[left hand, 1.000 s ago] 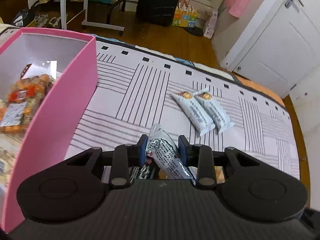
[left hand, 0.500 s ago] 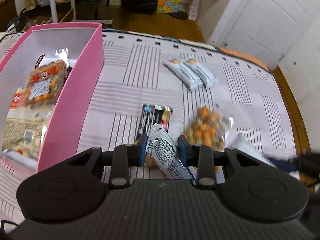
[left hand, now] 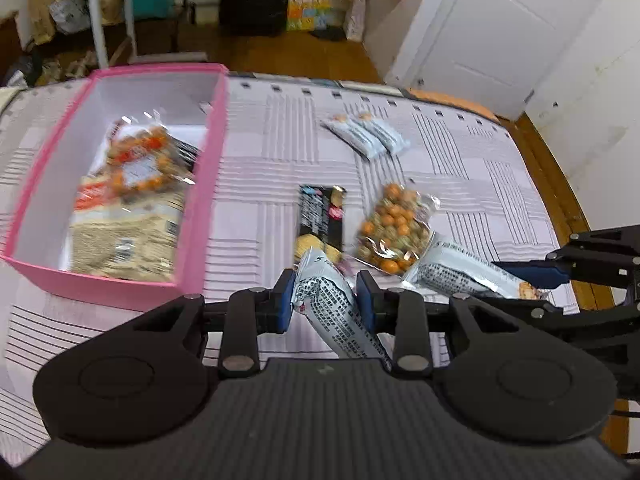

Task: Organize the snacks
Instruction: 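Carry both snacks into the pink box and open both tools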

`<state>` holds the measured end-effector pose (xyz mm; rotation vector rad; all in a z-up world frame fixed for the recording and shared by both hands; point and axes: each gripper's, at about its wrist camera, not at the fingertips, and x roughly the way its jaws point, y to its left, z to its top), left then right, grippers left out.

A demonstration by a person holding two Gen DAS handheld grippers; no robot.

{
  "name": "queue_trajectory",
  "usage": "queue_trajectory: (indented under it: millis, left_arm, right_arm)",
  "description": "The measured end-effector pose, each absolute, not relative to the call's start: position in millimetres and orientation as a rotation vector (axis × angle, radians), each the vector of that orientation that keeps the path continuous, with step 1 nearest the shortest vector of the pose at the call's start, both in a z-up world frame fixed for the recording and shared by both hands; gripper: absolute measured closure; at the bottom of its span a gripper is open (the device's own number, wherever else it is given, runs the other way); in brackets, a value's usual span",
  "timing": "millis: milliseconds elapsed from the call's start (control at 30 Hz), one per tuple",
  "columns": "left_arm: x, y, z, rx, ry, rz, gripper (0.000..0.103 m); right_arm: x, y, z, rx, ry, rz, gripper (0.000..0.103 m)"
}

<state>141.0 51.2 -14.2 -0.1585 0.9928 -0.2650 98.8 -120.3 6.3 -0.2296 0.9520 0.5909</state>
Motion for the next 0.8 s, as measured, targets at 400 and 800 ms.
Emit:
queue_trajectory:
  millis: [400, 800]
  left_arm:
    - [153, 149, 7, -0.28, 0.842, -0.06, 0.071]
    - [202, 204, -51, -0.251, 0.869, 0.128, 0.076]
  right_arm:
    - [137, -40, 15, -0.234, 0.76, 0.782, 0.071]
    - [187, 35, -64, -0.231, 0.736, 0.856, 0.071]
